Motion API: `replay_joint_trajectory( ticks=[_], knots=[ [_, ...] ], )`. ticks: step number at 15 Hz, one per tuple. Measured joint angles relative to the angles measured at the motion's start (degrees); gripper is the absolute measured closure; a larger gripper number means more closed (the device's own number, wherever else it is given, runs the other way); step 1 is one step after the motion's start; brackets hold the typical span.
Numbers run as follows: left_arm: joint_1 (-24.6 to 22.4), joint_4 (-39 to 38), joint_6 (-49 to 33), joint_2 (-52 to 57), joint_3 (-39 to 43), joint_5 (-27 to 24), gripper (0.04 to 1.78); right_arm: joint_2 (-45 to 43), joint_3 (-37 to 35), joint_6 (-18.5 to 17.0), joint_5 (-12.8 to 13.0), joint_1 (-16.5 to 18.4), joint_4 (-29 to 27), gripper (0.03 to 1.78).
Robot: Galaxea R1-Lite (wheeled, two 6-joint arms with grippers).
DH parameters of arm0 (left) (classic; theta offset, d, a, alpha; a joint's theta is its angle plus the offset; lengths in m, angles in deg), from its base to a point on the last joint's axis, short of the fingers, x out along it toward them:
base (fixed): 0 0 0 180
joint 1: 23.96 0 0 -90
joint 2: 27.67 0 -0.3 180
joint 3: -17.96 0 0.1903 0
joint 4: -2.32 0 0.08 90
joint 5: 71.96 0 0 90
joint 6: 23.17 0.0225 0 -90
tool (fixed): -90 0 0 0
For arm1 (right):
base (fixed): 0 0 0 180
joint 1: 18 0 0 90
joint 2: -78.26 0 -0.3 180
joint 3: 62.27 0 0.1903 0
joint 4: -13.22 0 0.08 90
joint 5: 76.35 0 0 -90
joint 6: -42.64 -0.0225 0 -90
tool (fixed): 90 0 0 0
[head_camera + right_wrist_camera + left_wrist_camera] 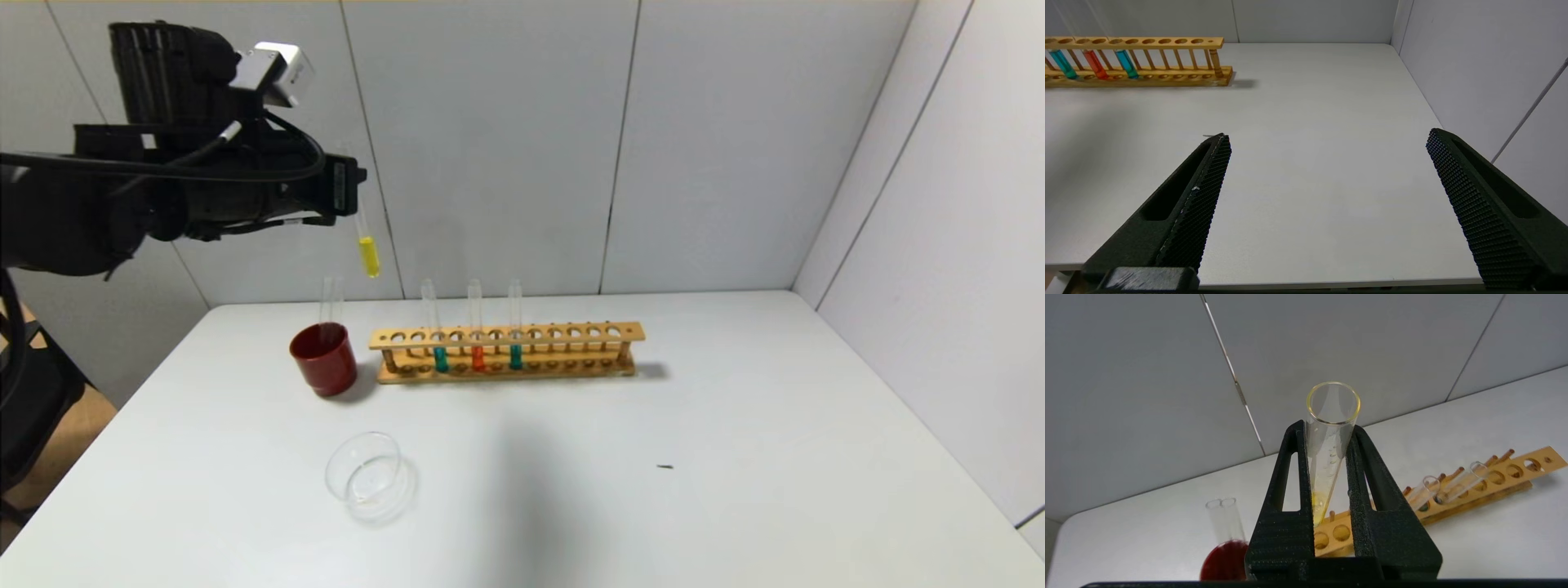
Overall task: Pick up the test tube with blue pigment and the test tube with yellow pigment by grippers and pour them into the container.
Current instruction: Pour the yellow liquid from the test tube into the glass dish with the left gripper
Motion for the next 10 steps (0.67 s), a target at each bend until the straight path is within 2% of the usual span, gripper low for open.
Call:
replay_joint_trajectory(
  ticks=[3,5,8,10],
  knots=[
    [-0.4,7.3,7.0,8.0,5.9,-0.3,1.52,0.0,0.0,0.0,0.0,0.0,0.0,0.06],
    [-1.5,12.7,16.5,13.2,13.2,-0.5,1.52,0.0,0.0,0.0,0.0,0.0,0.0,0.06],
    [-2.8,14.1,29.4,19.0,23.5,-2.4,1.52,0.0,0.0,0.0,0.0,0.0,0.0,0.06],
    [-3.3,14.3,36.7,21.0,25.5,-3.1,1.52,0.0,0.0,0.0,0.0,0.0,0.0,0.06]
  ],
)
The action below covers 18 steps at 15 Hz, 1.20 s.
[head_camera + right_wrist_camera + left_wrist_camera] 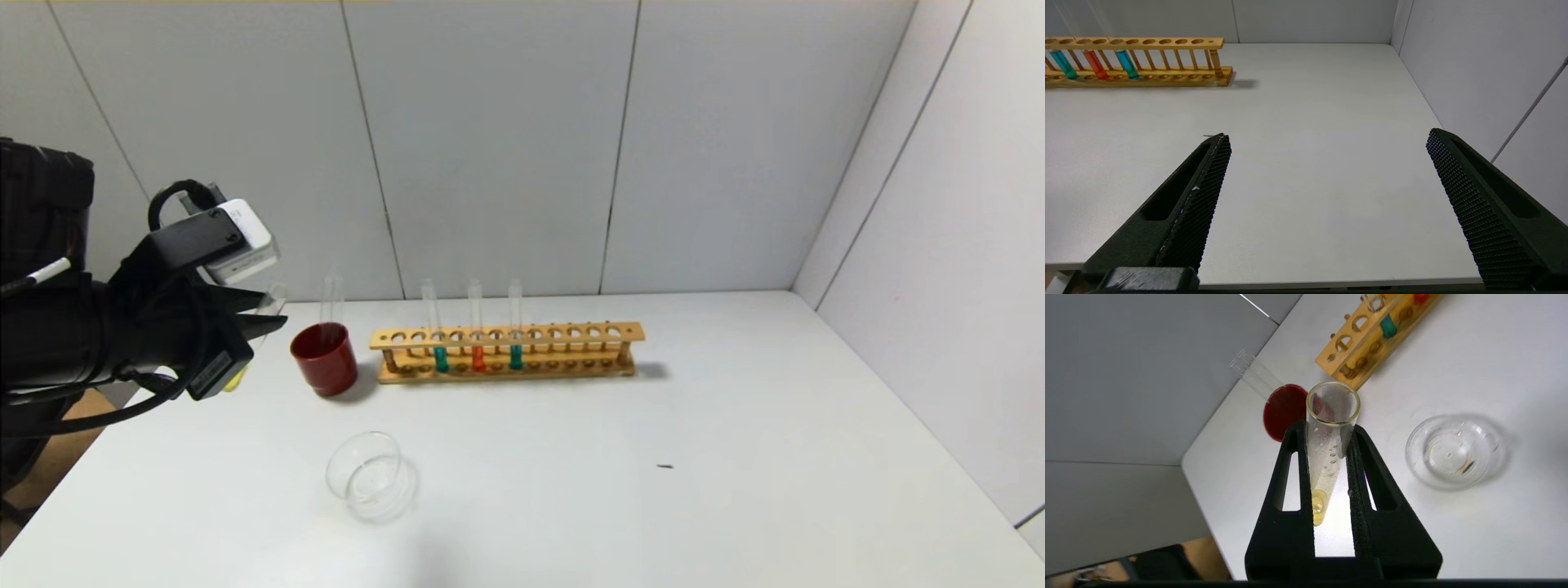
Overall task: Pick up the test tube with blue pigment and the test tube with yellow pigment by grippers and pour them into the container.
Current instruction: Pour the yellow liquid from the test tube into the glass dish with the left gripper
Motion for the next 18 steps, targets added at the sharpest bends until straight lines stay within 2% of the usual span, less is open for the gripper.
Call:
replay_joint_trajectory(
  ticks=[8,12,18],
  knots=[
    [-0.5,-0.3,37.0,-3.4,5.1,0.2,1.52,0.0,0.0,0.0,0.0,0.0,0.0,0.06],
    [-0.5,-0.3,46.8,-5.1,7.7,2.9,1.52,0.0,0.0,0.0,0.0,0.0,0.0,0.06],
    [-0.5,-4.1,54.2,-10.8,7.9,5.8,1.52,0.0,0.0,0.0,0.0,0.0,0.0,0.06]
  ],
)
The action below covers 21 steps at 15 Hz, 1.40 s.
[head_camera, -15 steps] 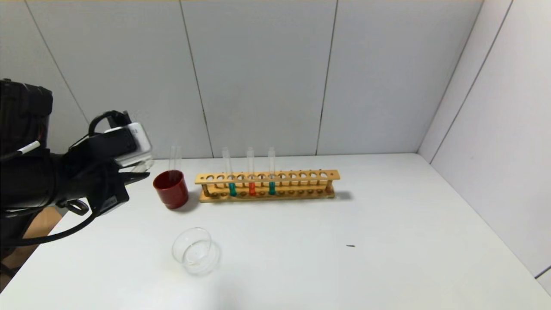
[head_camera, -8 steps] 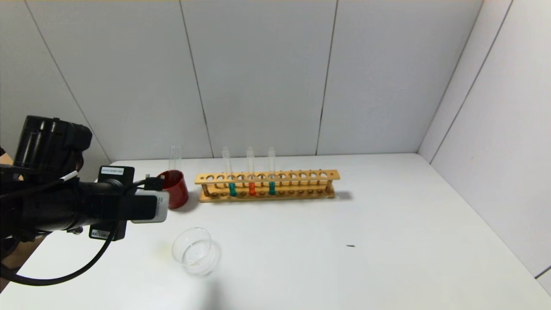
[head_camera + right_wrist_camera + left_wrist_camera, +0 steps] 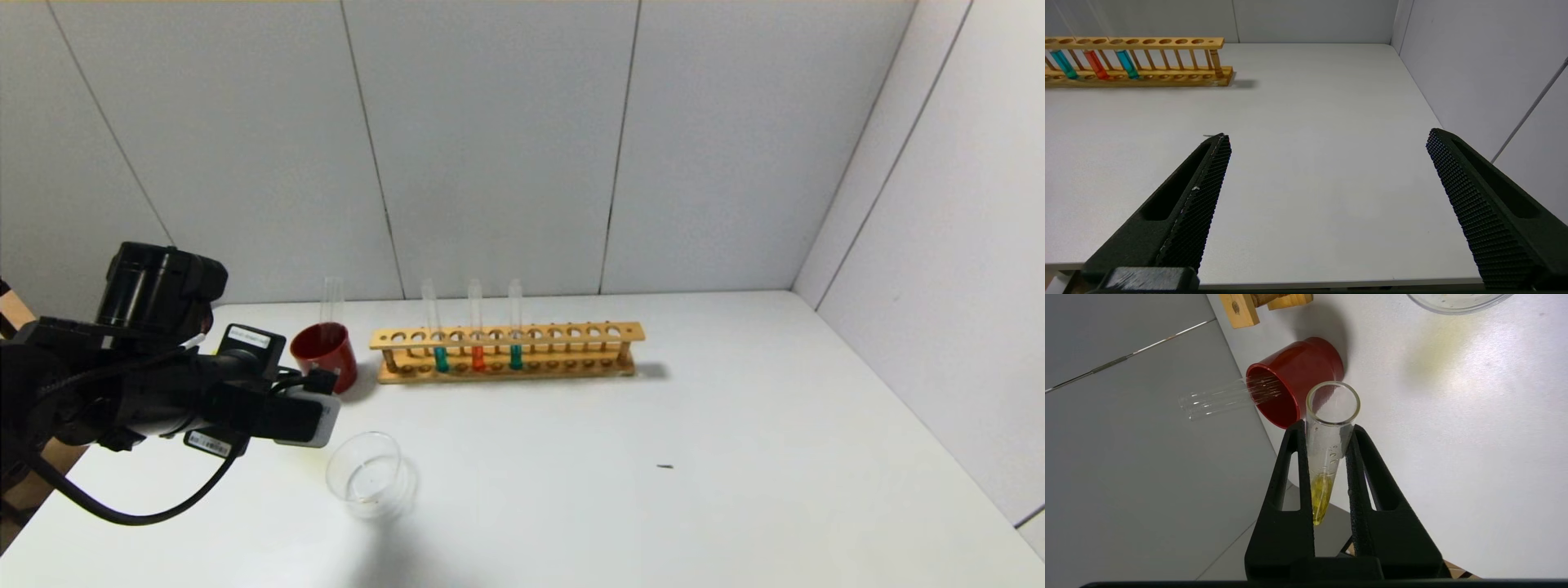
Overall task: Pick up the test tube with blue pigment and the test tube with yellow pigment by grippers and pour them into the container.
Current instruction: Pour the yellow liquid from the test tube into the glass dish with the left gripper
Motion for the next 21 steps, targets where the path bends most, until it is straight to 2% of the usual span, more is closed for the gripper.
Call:
replay_joint_trajectory(
  ticks=[4,11,14,21],
  knots=[
    [0.0,-2.0,4.6,-3.1,0.1,2.5,1.52,0.0,0.0,0.0,0.0,0.0,0.0,0.06],
    [1.5,-3.2,8.1,-6.4,0.7,3.4,1.52,0.0,0.0,0.0,0.0,0.0,0.0,0.06],
    [2.8,-4.6,9.2,-7.4,0.9,5.7,1.52,0.0,0.0,0.0,0.0,0.0,0.0,0.06],
    [5.8,-4.7,14.9,-8.7,0.8,6.4,1.52,0.0,0.0,0.0,0.0,0.0,0.0,0.06]
  ],
)
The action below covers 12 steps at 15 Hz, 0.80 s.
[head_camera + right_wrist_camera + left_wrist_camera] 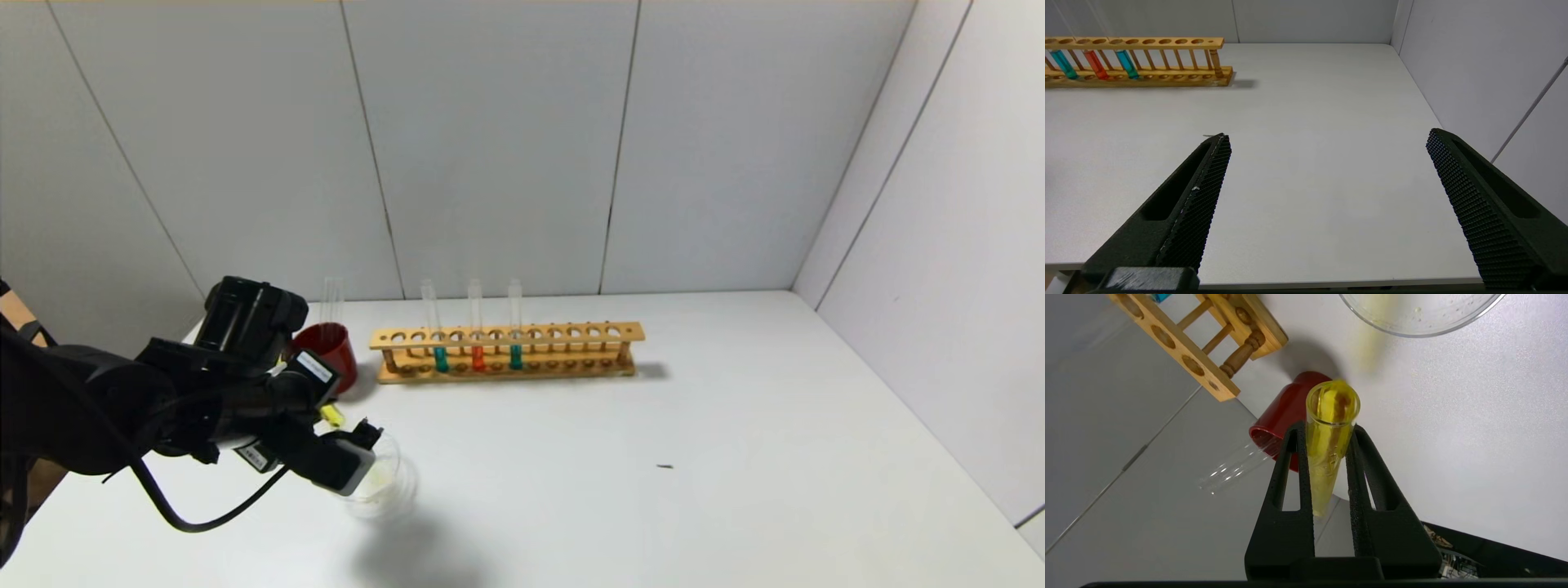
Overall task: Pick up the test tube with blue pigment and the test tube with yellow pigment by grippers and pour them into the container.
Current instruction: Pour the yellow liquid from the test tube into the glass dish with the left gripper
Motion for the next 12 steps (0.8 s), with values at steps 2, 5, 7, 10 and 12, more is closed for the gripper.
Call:
replay_joint_trajectory(
  ticks=[2,5,7,10,12],
  knots=[
    [0.1,-2.0,1.7,-0.7,-0.2,0.6,1.52,0.0,0.0,0.0,0.0,0.0,0.0,0.06],
    [0.1,-5.4,4.7,-2.2,-0.2,0.7,1.52,0.0,0.0,0.0,0.0,0.0,0.0,0.06],
    [0.2,-6.1,5.8,-2.9,-0.4,0.6,1.52,0.0,0.0,0.0,0.0,0.0,0.0,0.06],
    [0.2,-6.1,6.6,-3.0,-0.2,0.5,1.52,0.0,0.0,0.0,0.0,0.0,0.0,0.06],
    [0.2,-6.1,7.3,-3.0,-0.1,0.5,1.52,0.0,0.0,0.0,0.0,0.0,0.0,0.06]
  ],
)
